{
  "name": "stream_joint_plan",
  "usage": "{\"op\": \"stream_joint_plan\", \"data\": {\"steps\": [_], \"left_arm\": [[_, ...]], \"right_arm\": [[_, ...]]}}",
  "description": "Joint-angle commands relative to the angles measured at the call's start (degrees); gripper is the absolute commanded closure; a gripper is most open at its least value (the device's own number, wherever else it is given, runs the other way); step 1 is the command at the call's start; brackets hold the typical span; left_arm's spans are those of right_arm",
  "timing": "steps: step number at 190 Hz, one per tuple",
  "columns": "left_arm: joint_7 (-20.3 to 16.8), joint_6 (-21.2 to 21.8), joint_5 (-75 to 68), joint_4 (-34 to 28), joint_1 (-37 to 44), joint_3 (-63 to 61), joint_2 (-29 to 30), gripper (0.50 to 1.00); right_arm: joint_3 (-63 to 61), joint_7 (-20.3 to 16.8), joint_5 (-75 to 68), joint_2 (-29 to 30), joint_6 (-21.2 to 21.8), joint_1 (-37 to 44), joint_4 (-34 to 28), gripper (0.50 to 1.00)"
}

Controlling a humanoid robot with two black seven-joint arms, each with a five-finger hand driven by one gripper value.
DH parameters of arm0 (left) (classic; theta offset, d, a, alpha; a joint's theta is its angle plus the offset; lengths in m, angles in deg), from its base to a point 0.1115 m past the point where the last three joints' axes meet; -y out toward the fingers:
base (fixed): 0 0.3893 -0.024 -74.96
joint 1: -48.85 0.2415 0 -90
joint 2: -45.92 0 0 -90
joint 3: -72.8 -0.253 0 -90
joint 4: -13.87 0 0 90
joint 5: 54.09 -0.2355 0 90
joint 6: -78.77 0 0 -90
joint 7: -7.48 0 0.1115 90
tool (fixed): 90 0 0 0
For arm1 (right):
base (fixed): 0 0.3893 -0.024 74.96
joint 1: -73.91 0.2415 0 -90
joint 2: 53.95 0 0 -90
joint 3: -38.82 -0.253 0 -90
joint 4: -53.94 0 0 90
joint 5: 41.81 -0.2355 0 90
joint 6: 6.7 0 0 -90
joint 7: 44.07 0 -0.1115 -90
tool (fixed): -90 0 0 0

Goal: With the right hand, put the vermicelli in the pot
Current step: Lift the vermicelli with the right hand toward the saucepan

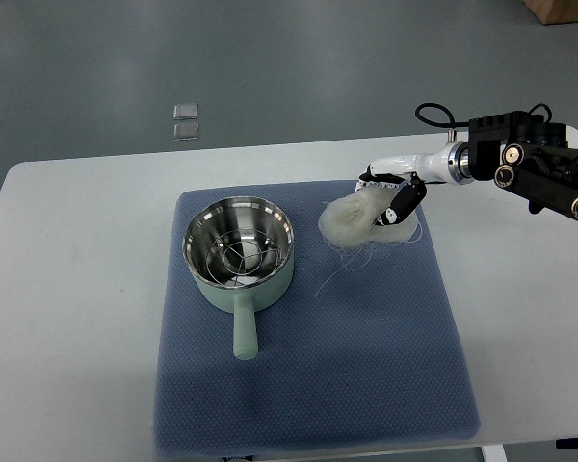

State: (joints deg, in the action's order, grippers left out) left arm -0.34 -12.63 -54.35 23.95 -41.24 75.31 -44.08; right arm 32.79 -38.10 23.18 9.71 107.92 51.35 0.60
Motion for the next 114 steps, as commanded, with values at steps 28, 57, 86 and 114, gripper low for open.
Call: {"op": "stream_joint_plan", "data": {"steps": [28,57,86,114], "left_arm": [[0.0,0.0,0.0,0.0,0.0,0.0,0.0,0.5],[0.0,0.0,0.0,0.1,0.0,0.0,0.0,0.5],[0.0,0.0,0.0,0.9,0.0,0.0,0.0,0.5],[0.0,0.0,0.0,1.4,0.0,0.0,0.0,0.5]], "right_arm": [[-5.6,-0.2,-0.2,-5.9,7.3,6.9,-4.6,1.0],[-9.4,-0.5,-0.2,-7.4,10.4,9.9,-5.7,1.0],[-10.4,-0.6,-0.3,-6.6,10.4,12.7,-5.8,1.0],[-10.3,-1.8,-1.1,-1.8,10.4,14.3,-5.7,1.0]]}}
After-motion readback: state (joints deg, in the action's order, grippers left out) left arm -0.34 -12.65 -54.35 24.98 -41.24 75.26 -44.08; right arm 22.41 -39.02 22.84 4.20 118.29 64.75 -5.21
